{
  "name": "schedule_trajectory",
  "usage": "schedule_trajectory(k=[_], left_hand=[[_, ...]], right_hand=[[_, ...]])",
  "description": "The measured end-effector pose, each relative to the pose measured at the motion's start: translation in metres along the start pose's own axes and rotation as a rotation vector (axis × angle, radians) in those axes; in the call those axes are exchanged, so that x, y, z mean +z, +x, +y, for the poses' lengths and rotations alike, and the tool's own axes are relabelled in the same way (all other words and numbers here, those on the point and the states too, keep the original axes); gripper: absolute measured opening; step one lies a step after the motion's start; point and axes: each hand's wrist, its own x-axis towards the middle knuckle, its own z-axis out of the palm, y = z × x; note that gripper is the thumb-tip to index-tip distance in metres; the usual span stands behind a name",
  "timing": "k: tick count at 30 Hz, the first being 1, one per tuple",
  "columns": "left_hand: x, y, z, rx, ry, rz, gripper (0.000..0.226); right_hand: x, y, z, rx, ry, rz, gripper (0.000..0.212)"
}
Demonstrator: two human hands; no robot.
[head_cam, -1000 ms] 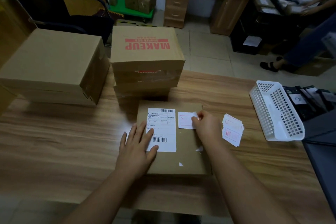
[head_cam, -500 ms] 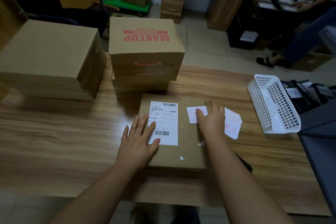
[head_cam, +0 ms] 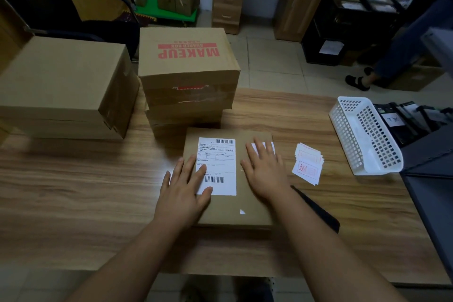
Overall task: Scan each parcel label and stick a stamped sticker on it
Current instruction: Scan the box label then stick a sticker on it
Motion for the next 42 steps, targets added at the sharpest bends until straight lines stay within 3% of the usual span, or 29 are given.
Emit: schedule_trajectory(k=[3,7,15,19,21,23,26,31,35,39,42], left_hand=[[-0.001,-0.001,0.001,-0.002,0.018,-0.005,0.082],[0.000,0.000,0.001,-0.010,0.005,0.000,0.082],[-0.003,-0.001,0.000,0.025,-0.027,-0.026,0.071],[-0.011,-0.016,-0.016,-0.076,-0.290,0.061,0.087],[-0.015,-0.034,-0.028,-0.160,-0.450,-0.007,0.094],[-0.019,-0.050,-0.029,-0.159,-0.619,-0.094,0.077],[-0.024,-0.062,-0.021,-0.130,-0.681,-0.038,0.072],[-0.061,-0.081,0.010,-0.008,-0.713,0.027,0.091],[-0.106,-0.092,0.058,0.085,-0.691,0.160,0.110],[-0.154,-0.103,0.110,0.207,-0.630,0.328,0.119],[-0.178,-0.120,0.140,0.239,-0.587,0.444,0.117]], right_hand=[[0.006,-0.005,-0.003,-0.016,-0.145,-0.060,0.059],[0.003,-0.025,0.002,-0.102,-0.144,-0.115,0.060],[-0.001,-0.053,0.038,0.217,0.396,0.050,0.057],[-0.004,-0.087,0.047,0.312,0.593,0.009,0.067],[-0.005,-0.100,0.051,0.298,0.707,-0.098,0.067],[-0.007,-0.107,0.050,0.256,0.789,-0.228,0.066],[-0.015,-0.114,0.044,0.175,0.831,-0.297,0.075],[-0.059,-0.135,0.059,0.006,0.863,-0.175,0.083],[-0.132,-0.148,0.070,-0.113,0.768,-0.006,0.087],[-0.201,-0.154,0.083,-0.211,0.690,0.180,0.112],[-0.233,-0.164,0.083,-0.292,0.667,0.278,0.112]])
